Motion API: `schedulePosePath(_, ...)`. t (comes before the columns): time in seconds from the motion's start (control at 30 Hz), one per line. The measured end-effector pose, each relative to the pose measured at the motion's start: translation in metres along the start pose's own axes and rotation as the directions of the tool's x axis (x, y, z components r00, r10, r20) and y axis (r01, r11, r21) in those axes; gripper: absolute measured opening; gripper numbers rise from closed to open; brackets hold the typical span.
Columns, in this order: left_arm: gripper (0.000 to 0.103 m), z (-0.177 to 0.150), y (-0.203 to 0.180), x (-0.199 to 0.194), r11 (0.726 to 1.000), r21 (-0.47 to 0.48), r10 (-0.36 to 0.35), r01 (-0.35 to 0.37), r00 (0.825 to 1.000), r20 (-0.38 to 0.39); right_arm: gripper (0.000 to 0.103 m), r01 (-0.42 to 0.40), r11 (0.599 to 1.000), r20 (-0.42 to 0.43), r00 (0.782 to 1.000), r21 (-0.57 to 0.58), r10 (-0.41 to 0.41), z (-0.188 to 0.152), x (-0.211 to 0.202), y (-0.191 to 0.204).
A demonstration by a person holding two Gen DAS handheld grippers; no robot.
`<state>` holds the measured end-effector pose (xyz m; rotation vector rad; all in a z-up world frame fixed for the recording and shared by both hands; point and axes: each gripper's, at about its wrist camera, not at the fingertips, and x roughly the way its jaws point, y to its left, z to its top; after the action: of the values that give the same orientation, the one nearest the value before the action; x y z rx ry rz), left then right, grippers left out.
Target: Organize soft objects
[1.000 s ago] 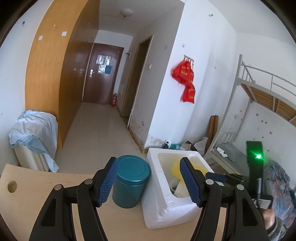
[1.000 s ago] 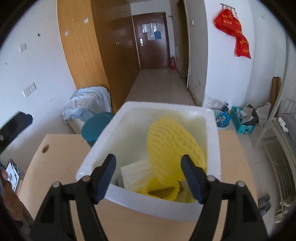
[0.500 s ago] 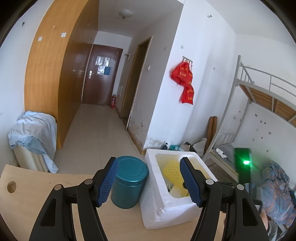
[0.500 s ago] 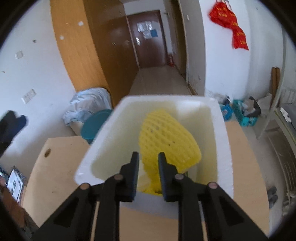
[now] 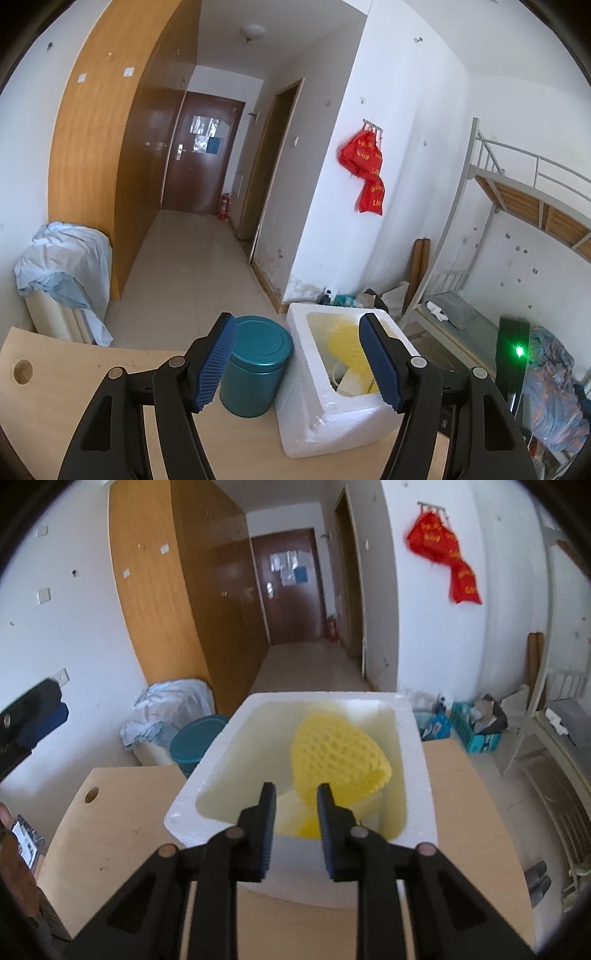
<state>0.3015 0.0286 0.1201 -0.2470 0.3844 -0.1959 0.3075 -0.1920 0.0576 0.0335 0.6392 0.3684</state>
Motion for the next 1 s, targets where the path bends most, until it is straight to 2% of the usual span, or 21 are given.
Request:
schedulePosePath(0.07,0.070,0.000,0.000,-0.002,1.000,-0.001,-0.005,0.005,1.000,0.004,0.057,0.003,1.000,0.011,1.000,0.004,-0.003,-0.003,-0.003,0.000)
schedulePosePath(0.3,0.070,-0.002,-0.004,-0.006,1.000,0.007,-0.016,0.015,1.000,0.006,0.075,0.016,1.000,0.094,0.995,-0.009,-0.015,-0.004,-0.023,0.011)
schedulePosePath(0.37,0.071,-0.005,-0.006,-0.008,1.000,0.012,-0.018,0.018,1.000,0.007,0.092,0.027,1.000,0.110,0.994,-0.006,-0.026,-0.005,-0.026,0.012)
schedulePosePath(0.4,0.072,-0.005,-0.008,-0.009,1.000,0.015,-0.019,0.019,1.000,0.006,0.094,0.028,1.000,0.114,0.993,-0.008,-0.026,-0.006,-0.027,0.013)
schedulePosePath(0.47,0.081,-0.008,-0.010,-0.013,0.999,0.028,-0.017,0.016,1.000,0.010,0.095,0.024,1.000,0.121,0.992,-0.013,-0.022,-0.009,-0.028,0.014)
schedulePosePath(0.8,0.083,-0.024,-0.007,-0.032,0.999,0.031,0.035,-0.035,0.999,0.006,0.095,0.007,1.000,0.132,0.991,0.004,-0.007,-0.014,-0.041,0.010)
schedulePosePath(1.0,0.092,-0.037,-0.010,-0.034,0.996,0.048,0.071,-0.071,0.997,0.002,0.095,-0.008,1.000,0.154,0.988,0.009,0.007,-0.024,-0.051,0.011)
